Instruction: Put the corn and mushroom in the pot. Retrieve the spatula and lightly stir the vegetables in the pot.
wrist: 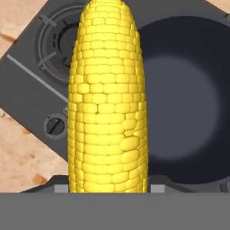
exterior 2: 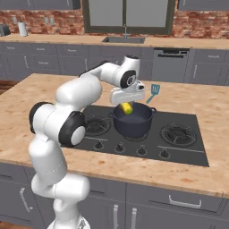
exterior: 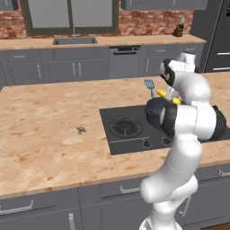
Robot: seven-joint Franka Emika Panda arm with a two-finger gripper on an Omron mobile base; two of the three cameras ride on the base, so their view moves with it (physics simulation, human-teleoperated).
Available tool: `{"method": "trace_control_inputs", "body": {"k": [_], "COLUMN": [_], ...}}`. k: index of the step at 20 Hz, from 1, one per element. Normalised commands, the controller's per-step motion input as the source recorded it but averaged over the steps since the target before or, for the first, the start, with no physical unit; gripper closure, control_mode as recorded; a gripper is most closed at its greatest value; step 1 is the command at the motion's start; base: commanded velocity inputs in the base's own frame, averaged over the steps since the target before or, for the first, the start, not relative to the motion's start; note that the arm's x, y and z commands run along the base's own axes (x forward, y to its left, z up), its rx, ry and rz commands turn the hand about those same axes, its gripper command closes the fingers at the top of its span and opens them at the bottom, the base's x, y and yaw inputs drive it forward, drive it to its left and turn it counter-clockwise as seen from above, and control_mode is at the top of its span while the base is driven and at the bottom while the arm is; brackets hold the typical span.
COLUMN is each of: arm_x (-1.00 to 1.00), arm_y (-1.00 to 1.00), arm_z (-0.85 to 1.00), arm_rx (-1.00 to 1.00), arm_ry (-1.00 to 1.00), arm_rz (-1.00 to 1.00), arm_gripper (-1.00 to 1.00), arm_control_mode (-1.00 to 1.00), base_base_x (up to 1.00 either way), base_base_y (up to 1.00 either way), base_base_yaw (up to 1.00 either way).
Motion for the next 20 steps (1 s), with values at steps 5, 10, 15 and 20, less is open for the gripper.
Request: {"method": "trace_control_inputs", "body": {"k": [5,10,15,20], "arm_x": [0.46,0.47,0.03,0.03], "arm_y": [-0.14,-0.05,0.0,-0.04], "arm_z": [-0.16,-0.17,-0.33,-0.33], "arm_rx": [0.0,0.0,0.0,-0.01], "arm_ry": [0.05,0.09,0.09,0.03], "arm_rz": [0.03,0.0,0.0,0.0], "arm_gripper": [1.0,1.0,1.0,1.0], "arm_control_mode": [-1.0,-1.0,-1.0,-1.0], "base_base_x": [0.0,0.0,0.0,0.0], "base_base_y": [0.0,0.0,0.0,0.0], "base_base_yaw": [0.0,0.0,0.0,0.0]}}
